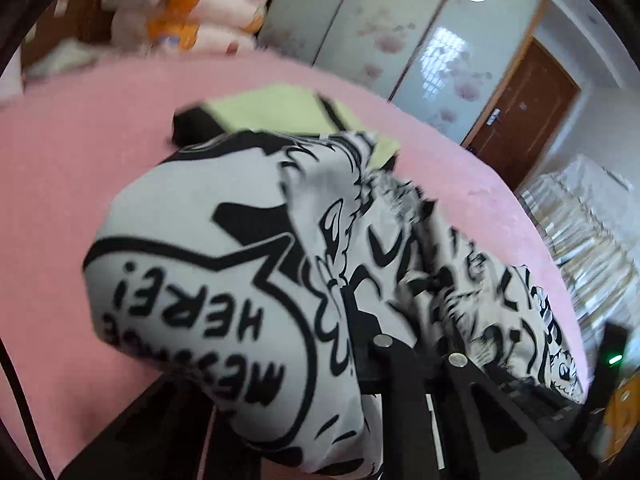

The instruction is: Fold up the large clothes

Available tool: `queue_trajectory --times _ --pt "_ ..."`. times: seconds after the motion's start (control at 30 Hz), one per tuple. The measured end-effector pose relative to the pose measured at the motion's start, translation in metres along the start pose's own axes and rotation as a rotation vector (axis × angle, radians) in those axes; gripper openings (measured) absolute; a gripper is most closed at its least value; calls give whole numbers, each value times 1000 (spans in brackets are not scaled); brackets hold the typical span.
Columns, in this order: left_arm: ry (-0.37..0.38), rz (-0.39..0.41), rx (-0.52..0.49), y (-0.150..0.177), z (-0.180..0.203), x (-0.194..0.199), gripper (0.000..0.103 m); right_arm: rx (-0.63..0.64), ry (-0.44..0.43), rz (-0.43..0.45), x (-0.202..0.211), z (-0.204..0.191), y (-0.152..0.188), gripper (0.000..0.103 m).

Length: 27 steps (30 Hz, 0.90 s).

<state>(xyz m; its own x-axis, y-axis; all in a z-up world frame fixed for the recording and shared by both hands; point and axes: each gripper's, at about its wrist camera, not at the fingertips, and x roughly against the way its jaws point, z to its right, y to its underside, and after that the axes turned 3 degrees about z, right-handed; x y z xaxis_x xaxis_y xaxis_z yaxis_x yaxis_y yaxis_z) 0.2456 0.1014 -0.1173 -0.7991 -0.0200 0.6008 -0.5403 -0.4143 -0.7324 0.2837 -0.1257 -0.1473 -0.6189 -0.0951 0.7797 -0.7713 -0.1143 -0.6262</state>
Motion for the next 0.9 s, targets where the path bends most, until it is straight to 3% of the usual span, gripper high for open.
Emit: queue_trajectory --times 0.1,0.3,0.43,0.57,0.63,0.7,0.8,0.9 --pt "23 63 -90 -11 35 19 11 -28 -34 38 1 6 14 7" --pt "108 111 -213 -23 107 39 11 -195 -176 27 6 35 29 7" --pt "184 113 -321 -14 173 46 11 -274 -286 0 21 53 43 6" --pt "248 103 -447 4 233 46 11 -457 -403 8 58 107 66 6" --pt "279 82 -537 21 267 39 11 -514 -370 45 78 136 79 6" --pt "292 53 -633 42 295 30 12 -573 -255 79 101 173 96 6" --pt "256 -60 -856 98 341 -4 15 -626 -82 92 124 217 119 7" --pt "184 -153 -1029 153 361 -37 20 -666 7 86 135 250 139 7"
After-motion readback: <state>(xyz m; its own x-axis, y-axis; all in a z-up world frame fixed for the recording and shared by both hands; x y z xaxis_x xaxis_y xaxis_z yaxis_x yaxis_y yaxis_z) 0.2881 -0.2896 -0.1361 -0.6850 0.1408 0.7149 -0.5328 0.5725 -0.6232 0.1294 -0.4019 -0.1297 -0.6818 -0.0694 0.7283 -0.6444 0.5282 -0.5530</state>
